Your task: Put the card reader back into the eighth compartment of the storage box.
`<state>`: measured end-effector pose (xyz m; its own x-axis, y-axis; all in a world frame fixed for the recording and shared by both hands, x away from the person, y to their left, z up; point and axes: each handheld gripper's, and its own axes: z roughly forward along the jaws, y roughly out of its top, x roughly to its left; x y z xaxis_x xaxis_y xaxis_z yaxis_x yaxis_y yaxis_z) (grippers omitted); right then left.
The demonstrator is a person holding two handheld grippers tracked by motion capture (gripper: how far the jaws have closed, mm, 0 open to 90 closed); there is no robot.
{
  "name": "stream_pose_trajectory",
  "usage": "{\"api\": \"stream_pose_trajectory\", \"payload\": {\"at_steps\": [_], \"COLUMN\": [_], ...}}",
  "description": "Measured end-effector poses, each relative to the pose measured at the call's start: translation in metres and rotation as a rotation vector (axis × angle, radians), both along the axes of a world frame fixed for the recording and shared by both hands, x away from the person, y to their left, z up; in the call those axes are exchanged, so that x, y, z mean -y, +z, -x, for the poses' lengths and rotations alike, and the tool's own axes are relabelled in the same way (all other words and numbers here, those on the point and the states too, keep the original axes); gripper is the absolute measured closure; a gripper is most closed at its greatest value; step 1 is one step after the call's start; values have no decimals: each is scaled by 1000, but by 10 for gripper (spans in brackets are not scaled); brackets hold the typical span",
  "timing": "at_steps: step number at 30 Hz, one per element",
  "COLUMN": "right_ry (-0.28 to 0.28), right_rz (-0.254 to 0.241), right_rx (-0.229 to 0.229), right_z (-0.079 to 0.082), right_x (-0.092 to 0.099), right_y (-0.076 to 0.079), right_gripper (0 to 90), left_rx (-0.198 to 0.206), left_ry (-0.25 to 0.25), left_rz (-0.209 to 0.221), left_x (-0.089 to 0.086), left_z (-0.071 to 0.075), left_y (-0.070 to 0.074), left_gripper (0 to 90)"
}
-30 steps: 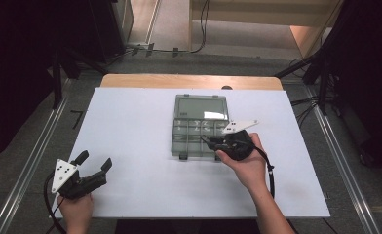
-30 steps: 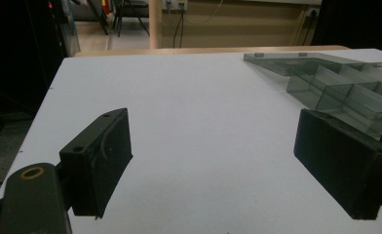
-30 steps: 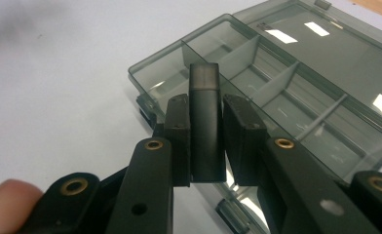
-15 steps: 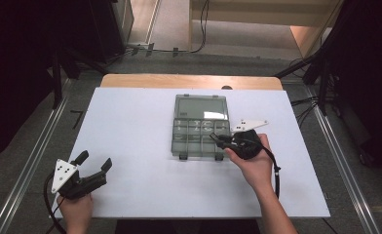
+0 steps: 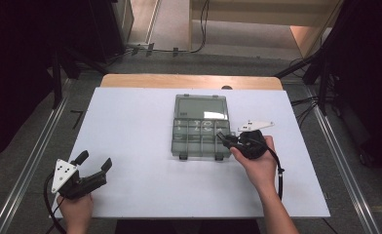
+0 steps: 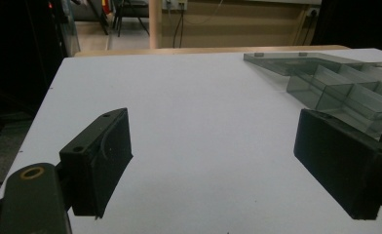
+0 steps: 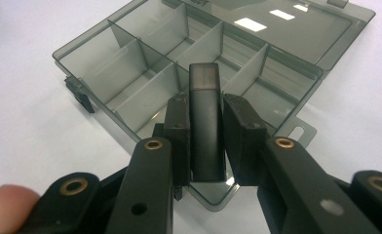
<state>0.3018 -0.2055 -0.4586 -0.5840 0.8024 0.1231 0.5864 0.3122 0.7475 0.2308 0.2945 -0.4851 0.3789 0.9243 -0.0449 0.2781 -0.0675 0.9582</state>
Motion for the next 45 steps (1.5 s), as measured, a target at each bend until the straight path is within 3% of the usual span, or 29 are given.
{"api": "stream_pose_trajectory", "payload": {"at_steps": [4,6,11,16,17,19,20,23,25,30,45], "right_ry": [-10,-35,-35,-13,-1,4,11,10,0,4,-32], "right_rz": [-8,-34,-70,-85,-94,-106,-128,-134,-126,-157,-170], "right_rx": [5,13,19,37,44,49,58,83,106,137,171], "right_z": [0,0,2,7,9,10,13,16,19,27,39], "right_x": [2,5,11,15,17,18,21,24,26,34,53], "right_y": [-1,0,1,2,3,3,4,5,6,8,8], "right_gripper": [673,547,483,280,185,156,95,84,0,0,0], "left_rx": [0,0,-1,-2,-2,-2,-3,-1,-1,-1,-1], "left_ry": [0,0,-1,-1,-1,-1,-1,-2,-2,-2,-2], "left_rz": [2,1,-1,-3,-4,-4,-5,-6,-6,-6,-6], "left_x": [0,0,0,1,0,0,1,1,1,1,1], "left_z": [0,0,0,0,0,0,0,0,0,0,0], "left_y": [0,0,0,0,0,0,0,0,0,0,0], "left_gripper": [142,142,142,142,142,142,142,142,142,142,142]}}
